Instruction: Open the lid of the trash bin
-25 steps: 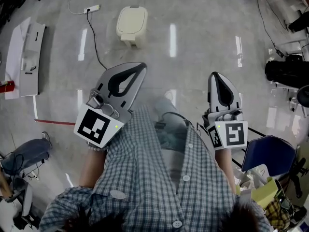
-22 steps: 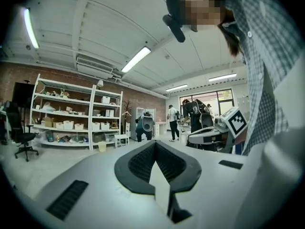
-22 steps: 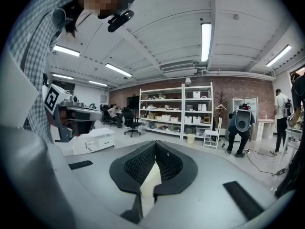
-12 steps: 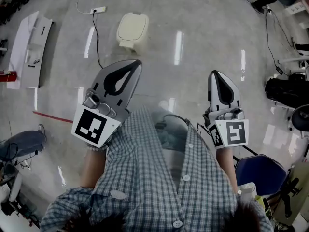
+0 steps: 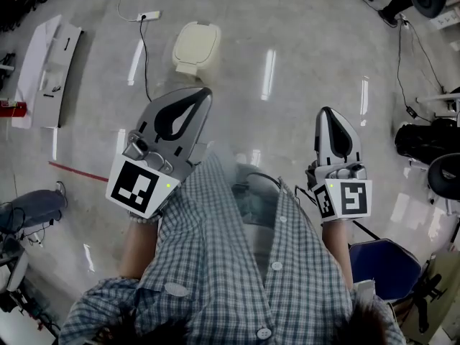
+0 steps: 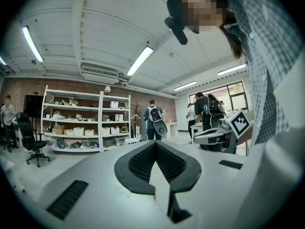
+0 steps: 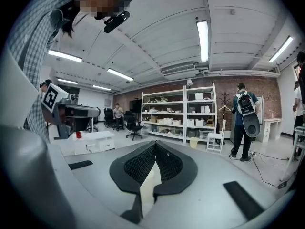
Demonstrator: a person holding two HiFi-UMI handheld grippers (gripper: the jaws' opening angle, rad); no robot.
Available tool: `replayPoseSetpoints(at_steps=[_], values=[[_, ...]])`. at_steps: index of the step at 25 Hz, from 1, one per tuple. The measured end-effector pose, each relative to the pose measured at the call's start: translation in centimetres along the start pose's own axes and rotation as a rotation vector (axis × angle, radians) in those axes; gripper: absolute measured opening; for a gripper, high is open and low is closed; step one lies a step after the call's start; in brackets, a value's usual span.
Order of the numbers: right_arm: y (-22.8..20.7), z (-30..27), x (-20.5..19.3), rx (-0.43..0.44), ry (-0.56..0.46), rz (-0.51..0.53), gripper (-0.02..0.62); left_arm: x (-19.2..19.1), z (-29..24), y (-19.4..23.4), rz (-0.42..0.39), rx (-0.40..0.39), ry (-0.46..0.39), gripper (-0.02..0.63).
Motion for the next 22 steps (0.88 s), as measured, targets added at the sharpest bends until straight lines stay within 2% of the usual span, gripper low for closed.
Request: replayPoseSetpoints(at_steps=[5, 14, 18, 22], values=[[-0.7, -0.9, -0.2, 0.026, 0.011, -0.006, 0.017, 0.4, -1.2, 0.6, 0.005, 0.011, -0.014, -0.003], [-3.6, -3.9, 0.1, 0.008, 0.021, -0.010, 0.017, -0.2, -5.3, 2.5, 0.036, -0.003, -0.003, -0.002], [-4.9, -5.6, 0.3, -0.001, 0.037, -0.013, 0.017, 0.4, -8.1, 3.7, 0.070, -0.025, -0.095, -0.002], [-6.6, -8.1, 0.8, -0.009, 0.048, -0.015, 0.017, 0.1, -10.8, 5.5, 0.067, -0.036, -0.037, -0.003]])
Point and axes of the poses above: the fingertips, and each gripper's own axes: z backward along the fingers, y to its left, x out of its top, the point moved 9 cm from there along z, backward along the fingers, and after that the axes turned 15 degrees about x, right-handed, at the moved point
